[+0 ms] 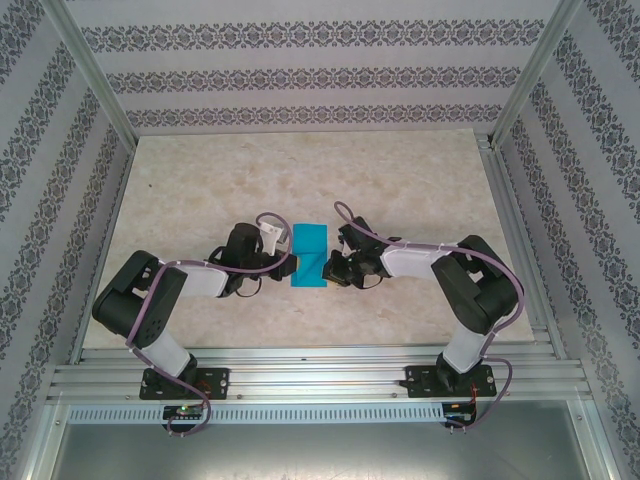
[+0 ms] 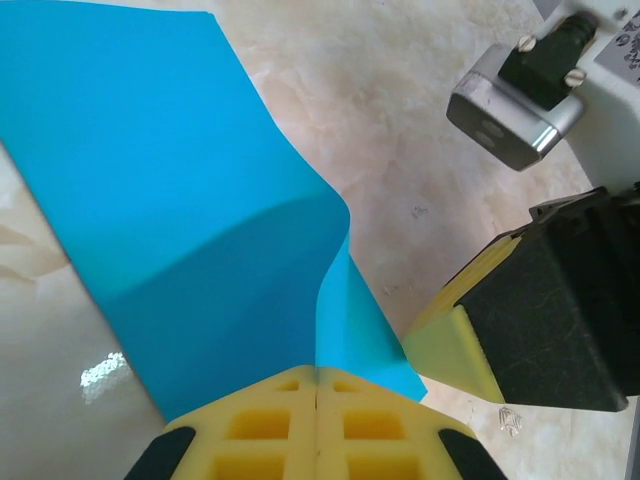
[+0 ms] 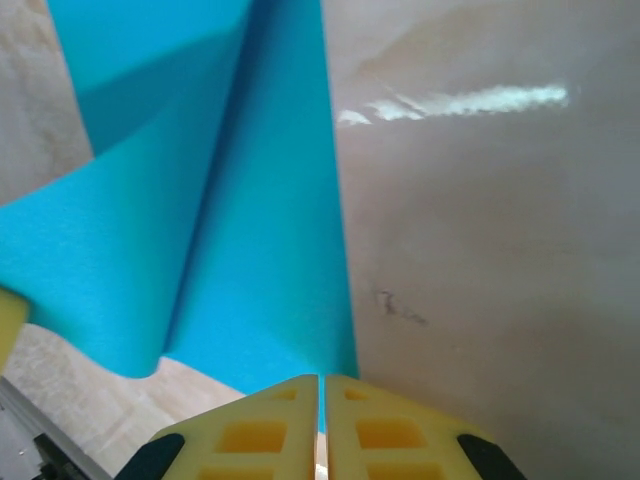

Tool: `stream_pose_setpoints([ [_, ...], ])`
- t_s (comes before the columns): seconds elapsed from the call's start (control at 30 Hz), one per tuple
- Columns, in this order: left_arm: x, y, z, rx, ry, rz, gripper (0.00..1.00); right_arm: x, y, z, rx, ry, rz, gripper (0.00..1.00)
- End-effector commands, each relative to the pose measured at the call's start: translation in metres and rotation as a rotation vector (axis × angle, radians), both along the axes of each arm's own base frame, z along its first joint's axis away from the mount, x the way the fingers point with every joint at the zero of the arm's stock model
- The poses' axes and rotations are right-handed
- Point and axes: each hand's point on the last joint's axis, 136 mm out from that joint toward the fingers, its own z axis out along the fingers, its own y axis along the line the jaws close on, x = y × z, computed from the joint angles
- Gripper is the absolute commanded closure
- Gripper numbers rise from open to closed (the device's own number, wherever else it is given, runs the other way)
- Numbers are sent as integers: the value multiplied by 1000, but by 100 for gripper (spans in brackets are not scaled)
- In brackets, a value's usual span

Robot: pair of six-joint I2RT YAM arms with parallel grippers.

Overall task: Fold a paper plane with a square sheet of paper (fold left side to right side)
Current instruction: Fold the triangle a second time at the center of the table.

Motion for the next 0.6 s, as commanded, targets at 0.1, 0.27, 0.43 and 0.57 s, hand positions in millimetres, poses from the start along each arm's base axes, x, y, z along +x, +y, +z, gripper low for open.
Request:
stream_pose_setpoints([
  [0.1,10,2,1,-1,6,-4,100,0,-2,-8,-80,-8,35,89],
  [0.27,13,2,-3,9,17,-6,100,-3,-3,-13,-102,5,52,89],
  [0.43,14,3,-7,30,26,-10,100,-3,1,-14,-107,8,73,89],
  [0.57,15,6,-11,42,32,-5,100,-2,2,-13,-113,3,85,88],
])
